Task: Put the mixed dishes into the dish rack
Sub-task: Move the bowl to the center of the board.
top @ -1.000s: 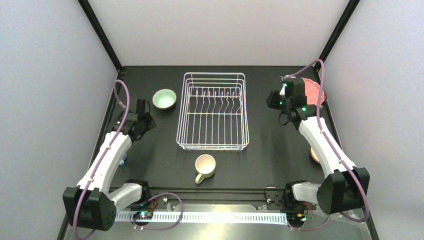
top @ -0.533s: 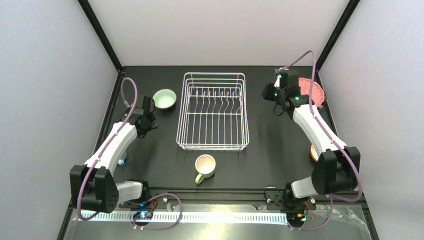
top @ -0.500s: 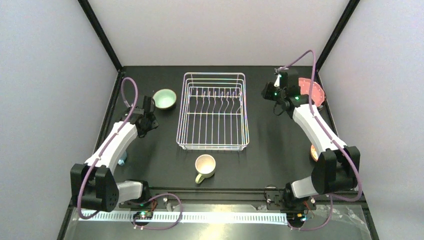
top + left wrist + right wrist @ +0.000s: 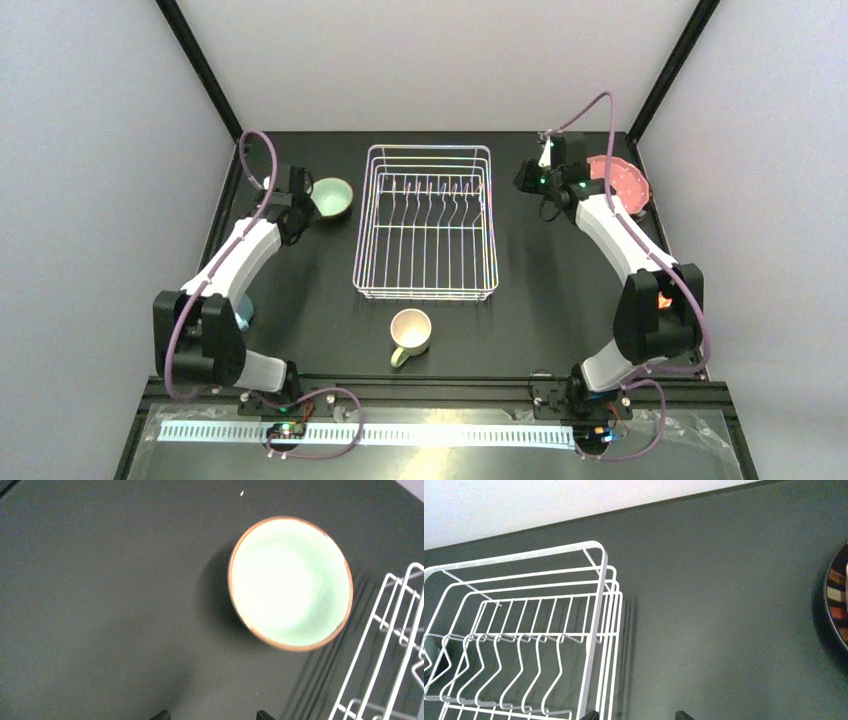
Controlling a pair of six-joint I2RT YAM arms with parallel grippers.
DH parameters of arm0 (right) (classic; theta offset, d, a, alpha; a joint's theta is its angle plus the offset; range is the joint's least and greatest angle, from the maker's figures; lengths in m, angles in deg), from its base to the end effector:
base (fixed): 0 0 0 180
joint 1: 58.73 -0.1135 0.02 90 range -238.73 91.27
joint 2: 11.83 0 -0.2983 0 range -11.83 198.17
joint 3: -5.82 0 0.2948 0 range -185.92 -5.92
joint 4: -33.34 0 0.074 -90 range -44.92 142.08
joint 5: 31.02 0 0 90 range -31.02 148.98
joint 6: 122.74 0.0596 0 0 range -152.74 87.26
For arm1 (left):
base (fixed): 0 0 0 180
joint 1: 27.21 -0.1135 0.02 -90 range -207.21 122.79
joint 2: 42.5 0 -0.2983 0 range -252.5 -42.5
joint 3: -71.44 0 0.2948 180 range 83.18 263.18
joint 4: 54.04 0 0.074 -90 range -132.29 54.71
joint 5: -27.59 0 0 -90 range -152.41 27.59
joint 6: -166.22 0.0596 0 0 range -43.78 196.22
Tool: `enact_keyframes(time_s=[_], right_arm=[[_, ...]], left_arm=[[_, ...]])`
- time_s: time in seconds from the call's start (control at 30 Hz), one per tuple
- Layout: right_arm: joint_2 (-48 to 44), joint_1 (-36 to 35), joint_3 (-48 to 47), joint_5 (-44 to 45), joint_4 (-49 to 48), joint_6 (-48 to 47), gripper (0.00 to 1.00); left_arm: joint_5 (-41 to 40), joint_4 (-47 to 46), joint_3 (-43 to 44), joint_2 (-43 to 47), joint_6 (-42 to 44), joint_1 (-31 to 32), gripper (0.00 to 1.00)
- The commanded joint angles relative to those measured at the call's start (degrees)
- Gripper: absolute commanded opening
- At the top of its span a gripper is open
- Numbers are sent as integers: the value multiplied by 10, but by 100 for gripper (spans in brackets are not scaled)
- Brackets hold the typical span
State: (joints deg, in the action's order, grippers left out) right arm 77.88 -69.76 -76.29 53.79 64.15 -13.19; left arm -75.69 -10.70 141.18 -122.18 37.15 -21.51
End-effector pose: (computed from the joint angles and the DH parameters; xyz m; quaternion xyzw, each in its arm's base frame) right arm 0.4065 0.0847 0.2900 0.0472 0.8984 0.1540 0.4086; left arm 0.3356 -0.0197 0.2503 -0.3056 0.8926 -0.0177 0.3311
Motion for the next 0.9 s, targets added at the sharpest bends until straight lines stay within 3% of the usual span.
enact_keyframes(time_s=[0.0,0.27,0.87], right_arm=[[18,-3,-31,-9,-16,-13,88],[51,-3,-73,-16,-13,-22,88],[101,-3,-121,-18,3,-40,88]], left_arm=[[-1,-43,44,-46,-17,-17,99],[12,-78,69,-115,-26,-52,99],[35,-123,123,-219,-28,-66,99]])
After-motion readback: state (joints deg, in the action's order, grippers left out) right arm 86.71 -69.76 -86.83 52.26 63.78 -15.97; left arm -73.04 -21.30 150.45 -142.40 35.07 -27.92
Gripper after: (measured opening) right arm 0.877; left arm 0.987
